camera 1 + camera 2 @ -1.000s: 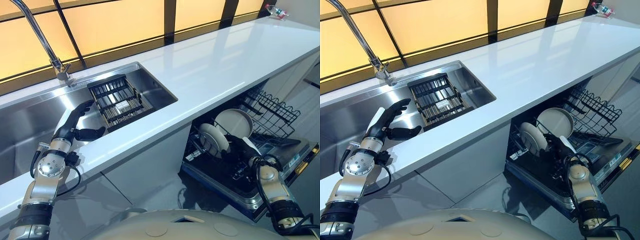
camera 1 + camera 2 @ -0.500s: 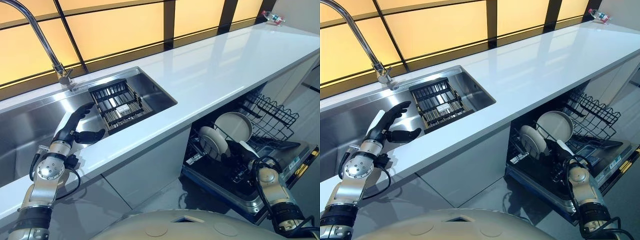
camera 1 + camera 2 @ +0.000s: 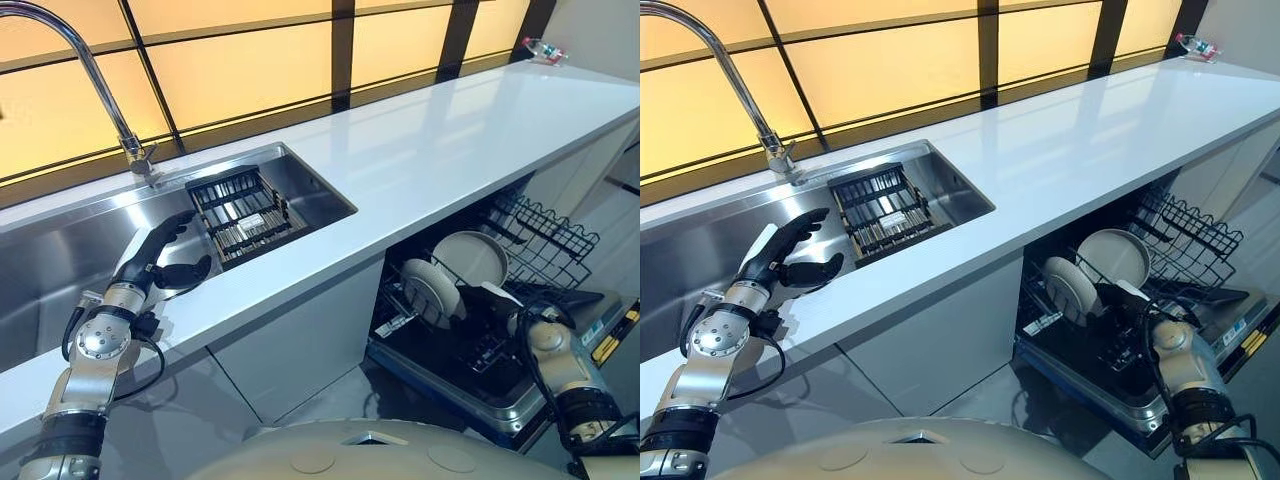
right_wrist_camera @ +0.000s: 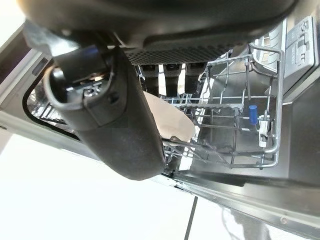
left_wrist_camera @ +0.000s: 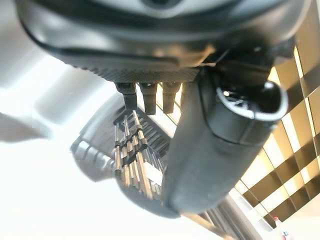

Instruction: Pick up plates and place into dishwasher.

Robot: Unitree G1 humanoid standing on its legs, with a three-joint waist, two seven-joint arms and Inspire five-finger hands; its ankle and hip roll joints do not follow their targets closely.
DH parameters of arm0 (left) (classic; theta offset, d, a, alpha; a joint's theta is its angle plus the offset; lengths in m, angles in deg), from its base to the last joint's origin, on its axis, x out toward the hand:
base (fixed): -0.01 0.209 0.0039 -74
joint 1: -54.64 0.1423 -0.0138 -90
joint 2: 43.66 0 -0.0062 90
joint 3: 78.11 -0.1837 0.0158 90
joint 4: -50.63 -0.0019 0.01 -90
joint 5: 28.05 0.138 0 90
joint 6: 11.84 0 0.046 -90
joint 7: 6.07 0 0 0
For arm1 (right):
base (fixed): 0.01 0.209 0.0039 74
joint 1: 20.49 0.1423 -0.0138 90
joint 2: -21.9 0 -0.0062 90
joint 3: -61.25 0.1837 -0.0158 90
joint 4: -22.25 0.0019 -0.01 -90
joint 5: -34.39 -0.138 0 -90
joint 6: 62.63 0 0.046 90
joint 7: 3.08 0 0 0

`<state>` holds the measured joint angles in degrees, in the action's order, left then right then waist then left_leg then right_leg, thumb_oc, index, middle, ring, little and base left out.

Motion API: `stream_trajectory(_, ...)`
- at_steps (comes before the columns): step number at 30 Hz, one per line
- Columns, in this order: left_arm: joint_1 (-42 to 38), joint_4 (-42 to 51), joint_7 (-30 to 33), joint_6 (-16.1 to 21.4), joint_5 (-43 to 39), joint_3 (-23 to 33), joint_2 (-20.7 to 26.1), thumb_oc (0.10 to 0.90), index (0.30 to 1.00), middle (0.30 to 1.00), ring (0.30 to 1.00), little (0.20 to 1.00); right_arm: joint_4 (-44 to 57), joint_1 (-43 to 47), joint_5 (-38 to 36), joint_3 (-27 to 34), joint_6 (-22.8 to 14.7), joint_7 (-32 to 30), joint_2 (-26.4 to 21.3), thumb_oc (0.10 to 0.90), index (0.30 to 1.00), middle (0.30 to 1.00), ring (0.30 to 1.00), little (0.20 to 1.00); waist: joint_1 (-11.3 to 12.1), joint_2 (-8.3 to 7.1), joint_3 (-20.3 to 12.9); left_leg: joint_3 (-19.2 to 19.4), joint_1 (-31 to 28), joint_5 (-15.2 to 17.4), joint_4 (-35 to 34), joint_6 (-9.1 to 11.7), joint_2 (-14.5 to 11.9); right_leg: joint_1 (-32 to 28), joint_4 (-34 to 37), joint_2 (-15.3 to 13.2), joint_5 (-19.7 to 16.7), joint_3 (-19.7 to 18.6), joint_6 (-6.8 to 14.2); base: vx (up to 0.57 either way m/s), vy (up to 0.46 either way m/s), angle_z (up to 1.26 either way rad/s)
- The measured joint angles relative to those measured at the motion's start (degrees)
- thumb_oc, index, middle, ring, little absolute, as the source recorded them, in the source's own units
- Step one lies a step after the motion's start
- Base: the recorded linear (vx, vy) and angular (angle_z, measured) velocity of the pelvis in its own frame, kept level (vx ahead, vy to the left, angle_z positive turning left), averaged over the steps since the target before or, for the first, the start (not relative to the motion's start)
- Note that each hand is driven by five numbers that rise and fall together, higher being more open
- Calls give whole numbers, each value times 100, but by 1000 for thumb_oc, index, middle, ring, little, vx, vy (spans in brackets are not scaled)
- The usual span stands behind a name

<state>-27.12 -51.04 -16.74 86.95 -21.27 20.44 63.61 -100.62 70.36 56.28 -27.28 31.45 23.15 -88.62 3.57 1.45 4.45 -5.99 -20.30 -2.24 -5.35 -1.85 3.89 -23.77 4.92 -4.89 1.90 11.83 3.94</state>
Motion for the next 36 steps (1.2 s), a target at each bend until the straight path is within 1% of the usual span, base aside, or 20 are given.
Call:
stream_trajectory(6, 87, 2, -393, -25, -9, 120, 2, 800, 900, 900, 900, 900, -86, -16, -32, 94, 135, 668, -471, 800, 900, 900, 900, 900, 148, -33, 44, -20, -277, 54, 5, -58, 58, -284, -19, -56, 61, 31, 54, 235, 4, 2)
stream_trajectory(11, 129, 3, -633, -16, -16, 396, 22, 800, 900, 900, 900, 900, -103, -17, -425, 549, 336, 777, -551, 800, 900, 900, 900, 900, 165, -147, 100, -32, -391, 67, 4, -57, 56, -387, -51, -53, 89, 36, 59, 164, -21, 1)
stream_trajectory(13, 156, 3, -733, -11, -18, 499, 26, 800, 900, 900, 900, 900, -103, -19, -494, 647, 344, 844, -601, 800, 900, 900, 900, 900, 167, -186, 96, -31, -415, 69, 1, -57, 56, -410, -52, -54, 91, 33, 62, 47, -8, 0)
stream_trajectory(14, 169, 7, -745, -11, -35, 512, 47, 800, 900, 900, 900, 900, -99, -24, -709, 653, 344, 815, -674, 800, 900, 900, 900, 900, 172, -196, 100, -28, -414, 68, 0, -58, 56, -402, -64, -55, 91, 25, 62, -31, -16, -3)
stream_trajectory(15, 192, 7, -725, 1, -54, 505, 76, 800, 900, 900, 900, 900, 108, -42, -1158, 661, 526, 674, -785, 800, 900, 900, 900, 900, 162, -198, 107, -17, -408, 66, 0, -61, 54, -367, -100, -56, 94, 19, 64, -35, -10, -5)
stream_trajectory(16, 237, -5, -646, 43, -64, 500, 119, 800, 900, 900, 900, 900, 760, -138, -1785, 728, 813, 212, -875, 800, 900, 900, 900, 900, 126, -169, 147, 3, -405, 63, -1, -64, 52, -356, -109, -59, 101, 18, 68, -6, 6, -6)
stream_trajectory(17, 243, -28, -604, 87, -64, 502, 125, 800, 900, 900, 900, 900, 1078, -197, -2107, 815, 803, -159, -875, 800, 900, 900, 900, 900, 108, -158, 165, 15, -407, 58, 2, -64, 48, -353, -113, -57, 100, 7, 68, 4, 20, -6)
stream_trajectory(18, 239, -148, -493, 217, -53, 521, 80, 800, 900, 900, 900, 900, 1857, -217, -2628, 1057, 705, -1063, -844, 800, 900, 900, 900, 900, 53, -141, 172, 29, -409, 59, -2, -64, 44, -348, -123, -54, 101, -14, 69, 9, 27, -5)
stream_trajectory(19, 246, -192, -459, 286, -41, 594, -42, 800, 900, 900, 900, 900, 2564, -228, -2767, 1409, 611, -1623, -749, 800, 900, 900, 900, 900, 39, -110, 182, 31, -409, 59, -1, -64, 45, -346, -124, -55, 102, -29, 69, -14, 33, -2)
stream_trajectory(20, 245, -192, -434, 328, -38, 599, -116, 800, 900, 900, 900, 900, 3204, -148, -2935, 1889, 169, -2281, -685, 800, 900, 900, 900, 900, 67, -103, 183, 32, -410, 62, 0, -61, 42, -344, -126, -54, 108, -34, 75, -35, 20, 1)
stream_trajectory(21, 246, -192, -432, 357, -35, 610, -146, 800, 900, 900, 900, 900, 3408, -41, -2979, 2108, -4, -2471, -677, 800, 900, 900, 900, 900, 83, -105, 181, 33, -411, 64, 0, -58, 39, -341, -134, -50, 114, -36, 82, -88, -2, 0)
stream_trajectory(22, 247, -161, -373, 369, -36, 628, -246, 800, 900, 900, 900, 900, 3788, 318, -2973, 2626, -335, -2788, -685, 800, 900, 900, 900, 900, 113, -117, 148, 41, -376, 67, 11, -52, 26, -229, -249, -50, 183, -55, 78, -173, -50, -2)
stream_trajectory(23, 270, -71, -343, 342, -34, 630, -271, 800, 900, 900, 900, 900, 3923, 423, -2977, 2913, -473, -2842, -730, 800, 900, 900, 900, 900, 154, -148, 97, 42, -316, 65, 21, -49, 19, -120, -330, -49, 227, -68, 57, -186, -67, -2)
stream_trajectory(25, 494, 254, -260, 385, -22, 820, -410, 800, 900, 900, 900, 900, 4131, 14, -2957, 3766, -775, -2397, -793, 800, 900, 900, 900, 900, 208, -274, -57, 85, -172, 58, 26, -31, 5, 150, -516, -40, 295, -186, 31, -101, -59, -9)
stream_trajectory(26, 560, 311, -260, 410, -43, 917, -451, 800, 900, 900, 900, 900, 4096, -117, -2943, 3902, -828, -2221, -793, 800, 900, 900, 900, 900, 205, -304, -78, 109, -158, 68, 26, -30, 4, 178, -537, -35, 307, -220, 19, -30, -62, -19)
stream_trajectory(27, 629, 352, -254, 462, -29, 1035, -466, 800, 900, 900, 900, 900, 3927, -431, -2898, 4062, -887, -1854, -776, 800, 900, 900, 900, 900, 162, -354, -158, 139, -122, 82, 25, -35, -9, 242, -585, -31, 315, -252, 15, -27, -72, -17)
stream_trajectory(29, 725, 332, -285, 546, -8, 1252, -465, 800, 900, 900, 900, 900, 3377, -1046, -2765, 4087, -876, -1160, -700, 800, 900, 900, 900, 900, 74, -448, -290, 192, -119, 132, 2, -59, -4, 259, -598, -40, 365, -314, 49, -18, -77, -18)
stream_trajectory(31, 769, 208, -361, 571, -5, 1352, -453, 800, 900, 900, 900, 900, 2735, -1572, -2581, 4074, -726, -697, -607, 800, 900, 900, 900, 900, 12, -439, -300, 198, -106, 149, -2, -84, 15, 321, -613, -56, 366, -378, 53, -40, -64, -21)
stream_trajectory(33, 847, 80, -366, 645, -8, 1439, -453, 800, 900, 900, 900, 900, 2242, -1861, -2372, 4003, -644, -510, -388, 800, 900, 900, 900, 900, -81, -411, -324, 193, -98, 145, -3, -88, 19, 358, -637, -51, 364, -421, 55, -63, -35, -12)
stream_trajectory(36, 895, -196, -359, 768, 1, 1449, -454, 800, 900, 900, 900, 900, 1883, -2186, -2202, 3757, -532, -374, -257, 800, 900, 900, 900, 900, -226, -216, -323, 192, -105, 143, -4, -87, 10, 365, -626, -35, 364, -454, 55, -93, -14, -5)
